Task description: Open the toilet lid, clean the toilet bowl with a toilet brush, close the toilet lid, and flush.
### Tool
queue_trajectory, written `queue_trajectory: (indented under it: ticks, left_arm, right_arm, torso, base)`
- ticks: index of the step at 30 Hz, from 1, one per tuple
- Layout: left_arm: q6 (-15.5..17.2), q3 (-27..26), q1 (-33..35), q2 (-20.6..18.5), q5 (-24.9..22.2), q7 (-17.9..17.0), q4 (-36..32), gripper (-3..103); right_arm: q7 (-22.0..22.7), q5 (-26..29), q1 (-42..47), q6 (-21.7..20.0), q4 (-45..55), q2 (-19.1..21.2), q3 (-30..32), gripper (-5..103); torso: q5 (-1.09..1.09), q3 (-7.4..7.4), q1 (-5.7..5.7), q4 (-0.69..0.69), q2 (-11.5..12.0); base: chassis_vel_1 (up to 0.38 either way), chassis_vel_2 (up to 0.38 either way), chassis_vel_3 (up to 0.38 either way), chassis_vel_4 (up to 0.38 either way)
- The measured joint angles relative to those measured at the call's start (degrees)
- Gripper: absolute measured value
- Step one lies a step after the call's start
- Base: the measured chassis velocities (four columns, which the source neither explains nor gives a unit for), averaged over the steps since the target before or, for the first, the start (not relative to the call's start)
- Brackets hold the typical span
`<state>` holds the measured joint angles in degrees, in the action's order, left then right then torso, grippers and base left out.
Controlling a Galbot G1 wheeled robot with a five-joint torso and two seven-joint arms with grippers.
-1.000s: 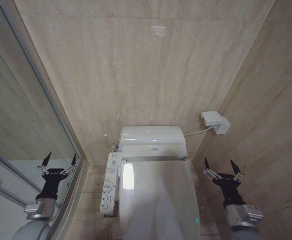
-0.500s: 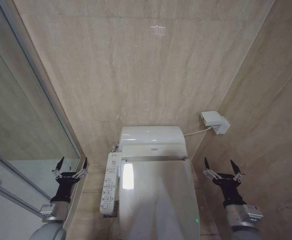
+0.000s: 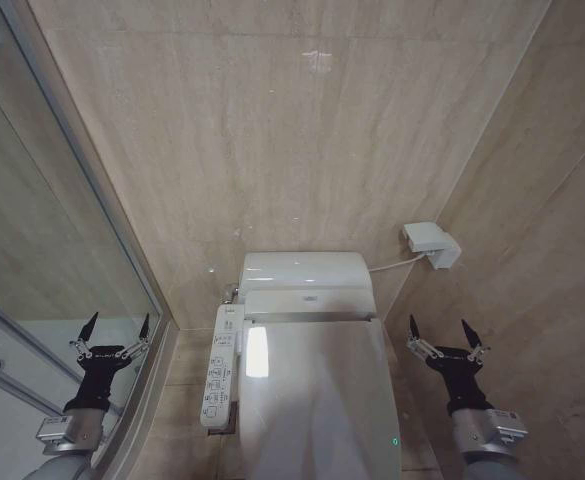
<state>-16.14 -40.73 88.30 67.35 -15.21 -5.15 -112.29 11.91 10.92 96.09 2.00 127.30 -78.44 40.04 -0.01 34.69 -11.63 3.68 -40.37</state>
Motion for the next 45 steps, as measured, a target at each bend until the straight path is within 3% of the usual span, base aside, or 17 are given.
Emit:
queue_trajectory:
  ticks: [20,29,45]
  left_arm:
    - [-0.2,0.9,-0.6,1.0,-0.9,0.4,1.0,100]
    - [3.9,0.5,-0.8,1.3,-3.8,1.5,-1.0,100]
    - [4.3,0.5,-0.9,1.6,-3.1,0.9,-1.3,100]
  right_arm:
    - [0.0,0.0,0.0,0.0,0.0,0.0,0.0,100]
    - [0.0,0.0,0.0,0.0,0.0,0.0,0.0,100]
    - [0.0,0.0,0.0,0.0,0.0,0.0,0.0,100]
  torso:
    - [0.01,0.0,0.0,-0.01,0.0]
    - [0.01,0.0,0.0,-0.01,0.0]
    - [0.01,0.0,0.0,-0.01,0.0]
  base:
    - [0.0,0.0,0.0,0.0]
    - [0.0,0.0,0.0,0.0]
    - [0.0,0.0,0.0,0.0]
